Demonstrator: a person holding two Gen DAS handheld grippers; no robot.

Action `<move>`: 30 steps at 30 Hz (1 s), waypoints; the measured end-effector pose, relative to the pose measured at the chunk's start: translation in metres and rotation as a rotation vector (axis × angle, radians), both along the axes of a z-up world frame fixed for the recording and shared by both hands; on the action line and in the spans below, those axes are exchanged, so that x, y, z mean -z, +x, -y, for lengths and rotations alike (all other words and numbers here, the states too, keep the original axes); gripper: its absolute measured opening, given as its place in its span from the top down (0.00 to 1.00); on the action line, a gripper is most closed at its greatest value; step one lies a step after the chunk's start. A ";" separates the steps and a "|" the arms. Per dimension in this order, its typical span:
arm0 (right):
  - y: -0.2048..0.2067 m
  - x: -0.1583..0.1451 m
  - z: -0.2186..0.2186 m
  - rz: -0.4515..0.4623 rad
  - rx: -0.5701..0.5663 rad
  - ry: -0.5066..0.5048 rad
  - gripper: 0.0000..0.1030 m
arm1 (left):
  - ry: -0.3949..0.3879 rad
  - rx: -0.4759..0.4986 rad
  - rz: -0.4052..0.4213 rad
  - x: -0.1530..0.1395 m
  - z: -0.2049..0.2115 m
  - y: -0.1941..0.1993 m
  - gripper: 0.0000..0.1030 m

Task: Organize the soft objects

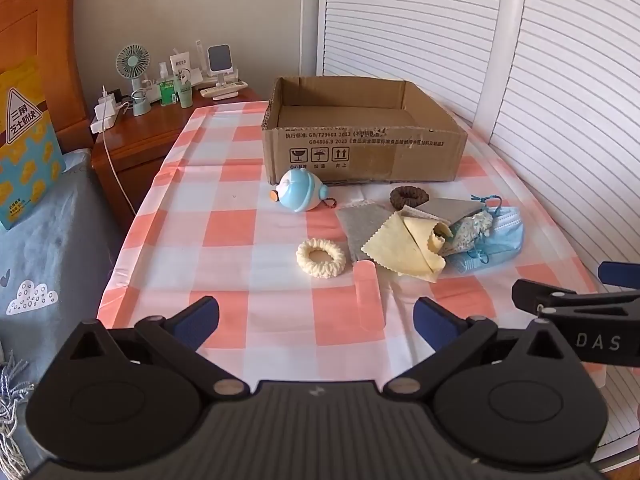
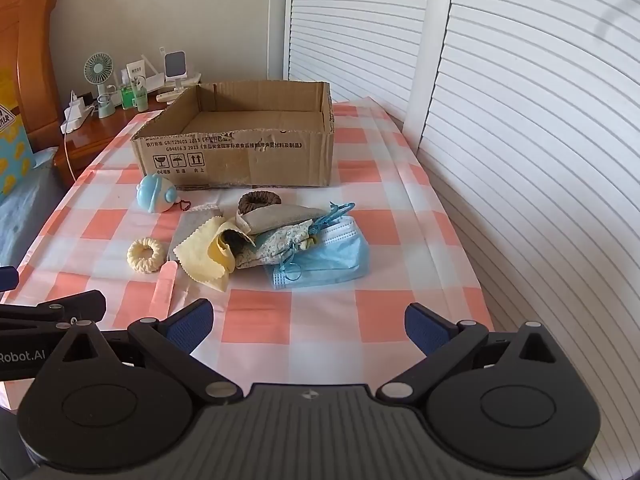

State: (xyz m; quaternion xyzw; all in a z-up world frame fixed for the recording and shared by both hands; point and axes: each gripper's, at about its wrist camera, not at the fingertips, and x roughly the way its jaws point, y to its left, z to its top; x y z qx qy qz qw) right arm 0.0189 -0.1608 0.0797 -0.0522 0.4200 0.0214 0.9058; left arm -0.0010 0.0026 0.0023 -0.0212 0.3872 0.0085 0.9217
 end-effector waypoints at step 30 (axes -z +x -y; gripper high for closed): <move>0.001 -0.001 0.001 0.006 0.000 0.001 0.00 | 0.003 -0.002 -0.001 -0.001 -0.001 0.001 0.00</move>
